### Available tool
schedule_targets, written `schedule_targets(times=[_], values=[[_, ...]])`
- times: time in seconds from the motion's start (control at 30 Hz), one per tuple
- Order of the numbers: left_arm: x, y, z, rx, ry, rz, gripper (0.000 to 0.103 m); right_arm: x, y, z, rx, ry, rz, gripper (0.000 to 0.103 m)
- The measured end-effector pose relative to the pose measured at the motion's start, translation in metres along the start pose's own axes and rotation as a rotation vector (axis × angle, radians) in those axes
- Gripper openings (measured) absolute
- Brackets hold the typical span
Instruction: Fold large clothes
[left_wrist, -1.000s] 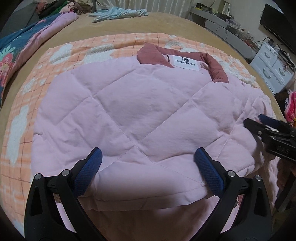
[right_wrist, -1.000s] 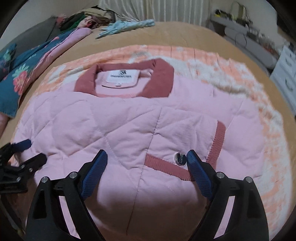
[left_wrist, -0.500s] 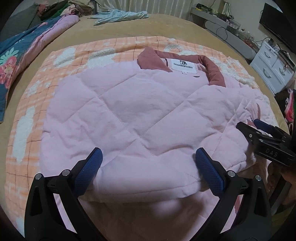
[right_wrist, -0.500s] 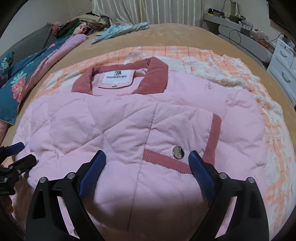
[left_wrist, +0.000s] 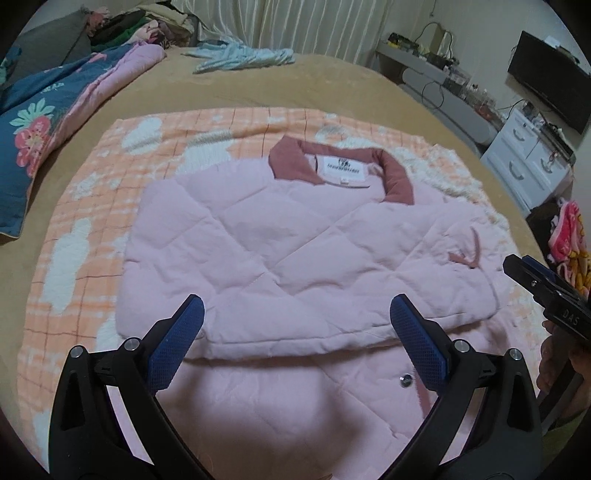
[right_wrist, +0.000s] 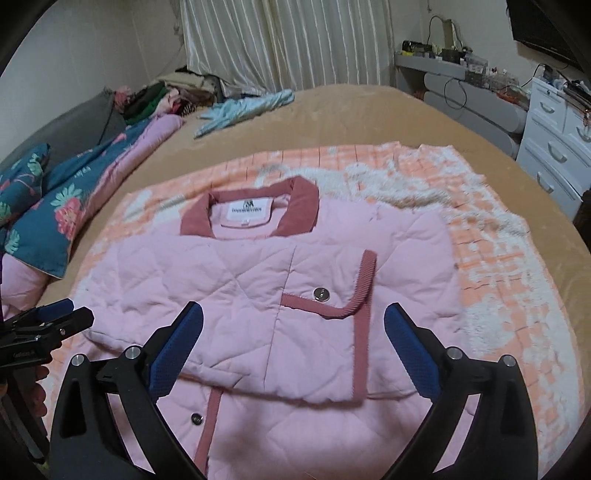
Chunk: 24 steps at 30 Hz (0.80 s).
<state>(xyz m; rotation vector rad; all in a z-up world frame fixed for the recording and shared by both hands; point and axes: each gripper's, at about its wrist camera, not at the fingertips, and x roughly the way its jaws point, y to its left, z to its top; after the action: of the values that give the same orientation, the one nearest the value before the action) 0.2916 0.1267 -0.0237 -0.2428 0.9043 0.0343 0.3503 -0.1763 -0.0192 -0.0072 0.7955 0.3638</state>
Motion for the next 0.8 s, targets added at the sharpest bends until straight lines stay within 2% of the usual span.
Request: schedule_targets(times=[0.33, 0.8], values=[[-0.06, -0.011, -0.003, 0.01, -0.094, -0.004, 0.095, -0.076, 0.002, 0.002, 0.002, -0.135, 0.02, 0.098], [-0.128, -0.023, -0.022, 0.029, -0.183, 0.006, 0.095, -0.155, 0.008, -0.008, -0.032, -0.231, 0.04, 0.099]])
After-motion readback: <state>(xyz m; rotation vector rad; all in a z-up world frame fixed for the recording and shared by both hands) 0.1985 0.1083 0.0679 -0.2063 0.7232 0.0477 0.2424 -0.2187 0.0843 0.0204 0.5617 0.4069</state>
